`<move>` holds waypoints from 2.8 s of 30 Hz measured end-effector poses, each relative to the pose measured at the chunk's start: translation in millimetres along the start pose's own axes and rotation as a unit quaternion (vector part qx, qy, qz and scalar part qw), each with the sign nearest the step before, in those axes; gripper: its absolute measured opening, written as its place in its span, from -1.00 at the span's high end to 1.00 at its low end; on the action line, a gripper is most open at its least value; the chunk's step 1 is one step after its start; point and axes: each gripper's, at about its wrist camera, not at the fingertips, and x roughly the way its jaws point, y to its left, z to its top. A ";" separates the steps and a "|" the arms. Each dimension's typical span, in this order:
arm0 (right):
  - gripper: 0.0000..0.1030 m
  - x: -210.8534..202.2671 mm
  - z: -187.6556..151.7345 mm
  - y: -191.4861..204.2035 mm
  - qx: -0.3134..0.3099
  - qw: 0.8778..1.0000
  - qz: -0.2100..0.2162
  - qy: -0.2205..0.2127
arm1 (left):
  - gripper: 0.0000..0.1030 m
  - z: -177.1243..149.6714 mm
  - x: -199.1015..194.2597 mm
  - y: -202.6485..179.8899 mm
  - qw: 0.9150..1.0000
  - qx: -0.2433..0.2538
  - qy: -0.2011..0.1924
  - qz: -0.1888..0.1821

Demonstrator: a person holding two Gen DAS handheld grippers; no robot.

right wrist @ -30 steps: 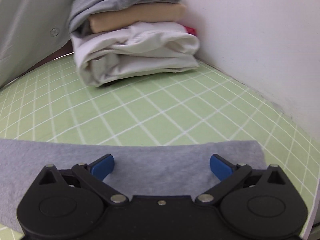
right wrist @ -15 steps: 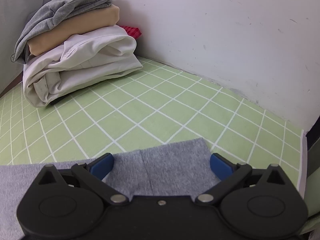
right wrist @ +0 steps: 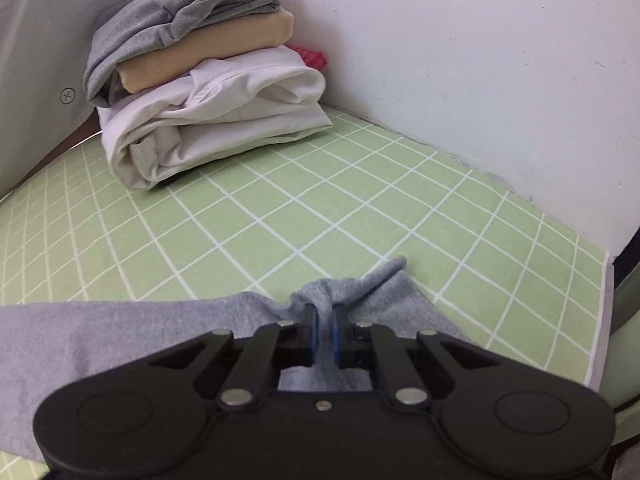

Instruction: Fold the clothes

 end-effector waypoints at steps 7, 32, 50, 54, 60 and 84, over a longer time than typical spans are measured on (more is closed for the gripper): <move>0.88 -83.4 -17.4 83.0 0.002 0.993 0.114 -0.036 | -0.74 -25.9 -29.6 60.0 0.998 -0.056 -0.025 -0.024; 0.86 -158.7 -83.2 455.3 -0.136 0.874 0.459 0.086 | -0.74 -28.6 45.2 160.9 0.988 -0.154 0.026 0.017; -0.94 -144.7 -105.2 319.4 -0.177 0.960 0.207 0.067 | -0.72 -33.6 34.5 83.1 0.998 -0.050 0.039 -0.023; -0.94 -119.1 -96.8 281.4 -0.125 0.975 0.159 0.089 | -0.46 -25.3 47.8 53.8 0.997 -0.025 0.053 -0.051; -0.94 -85.6 -82.7 265.5 -0.104 0.982 0.124 0.097 | 0.00 -16.1 79.5 21.2 0.993 -0.002 0.083 -0.080; -0.94 -93.2 -92.4 297.4 -0.161 0.972 0.133 0.106 | 0.88 49.7 -23.2 104.6 0.980 -0.107 -0.100 -0.135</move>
